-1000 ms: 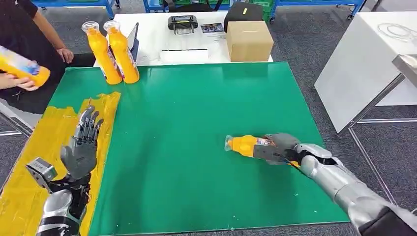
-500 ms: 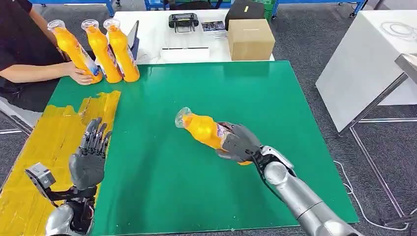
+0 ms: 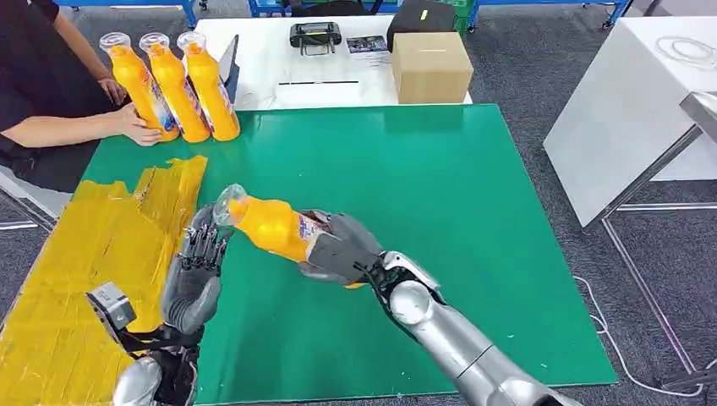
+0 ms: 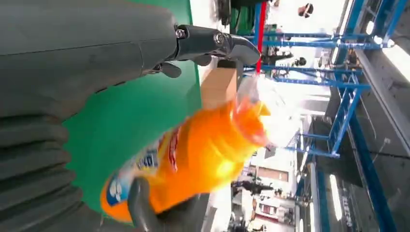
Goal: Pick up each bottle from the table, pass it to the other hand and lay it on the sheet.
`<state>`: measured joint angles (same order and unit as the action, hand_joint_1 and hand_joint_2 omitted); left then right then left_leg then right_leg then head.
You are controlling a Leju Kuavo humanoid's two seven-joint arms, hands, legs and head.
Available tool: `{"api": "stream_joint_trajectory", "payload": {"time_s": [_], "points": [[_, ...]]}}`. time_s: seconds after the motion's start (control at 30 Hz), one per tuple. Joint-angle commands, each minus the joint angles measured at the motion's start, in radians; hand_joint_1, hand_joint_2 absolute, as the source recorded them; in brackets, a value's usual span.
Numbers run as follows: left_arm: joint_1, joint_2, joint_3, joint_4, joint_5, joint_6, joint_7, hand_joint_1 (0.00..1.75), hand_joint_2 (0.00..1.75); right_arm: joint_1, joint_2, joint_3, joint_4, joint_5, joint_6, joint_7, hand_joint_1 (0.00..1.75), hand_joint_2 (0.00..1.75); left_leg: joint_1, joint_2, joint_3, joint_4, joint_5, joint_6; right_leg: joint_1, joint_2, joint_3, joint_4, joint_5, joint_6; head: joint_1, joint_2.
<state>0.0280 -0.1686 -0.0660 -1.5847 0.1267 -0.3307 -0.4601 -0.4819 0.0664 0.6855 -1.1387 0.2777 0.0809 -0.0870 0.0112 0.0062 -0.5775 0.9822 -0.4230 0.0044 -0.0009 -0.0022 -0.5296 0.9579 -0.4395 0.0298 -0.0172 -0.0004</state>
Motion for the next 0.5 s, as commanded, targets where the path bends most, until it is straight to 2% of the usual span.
{"api": "stream_joint_trajectory", "payload": {"time_s": [0.03,0.3,0.5], "points": [[-0.050,0.009,-0.067,0.059,-0.001,0.010,-0.003,0.00,1.75,-0.100,0.082,0.138,0.183,-0.010,-0.005,0.005,1.75,1.75,-0.001,0.002,0.001,0.000,-0.001,0.000,-0.001,0.002,0.001,0.000,0.000,0.000,0.000,0.000],[-0.065,0.009,-0.063,0.077,0.014,0.004,-0.004,0.00,1.75,-0.105,0.107,0.190,0.277,-0.017,-0.018,0.002,1.75,1.75,0.000,0.000,0.003,0.000,-0.001,0.000,0.000,0.001,0.002,0.000,-0.001,0.000,0.000,0.000],[-0.079,0.004,-0.052,0.104,0.043,-0.001,0.014,0.00,1.75,-0.073,0.142,0.259,0.343,0.033,-0.029,-0.008,1.75,1.75,0.000,-0.001,0.003,-0.001,-0.001,0.000,0.000,0.000,0.002,-0.001,-0.001,0.000,0.000,0.000]]}}
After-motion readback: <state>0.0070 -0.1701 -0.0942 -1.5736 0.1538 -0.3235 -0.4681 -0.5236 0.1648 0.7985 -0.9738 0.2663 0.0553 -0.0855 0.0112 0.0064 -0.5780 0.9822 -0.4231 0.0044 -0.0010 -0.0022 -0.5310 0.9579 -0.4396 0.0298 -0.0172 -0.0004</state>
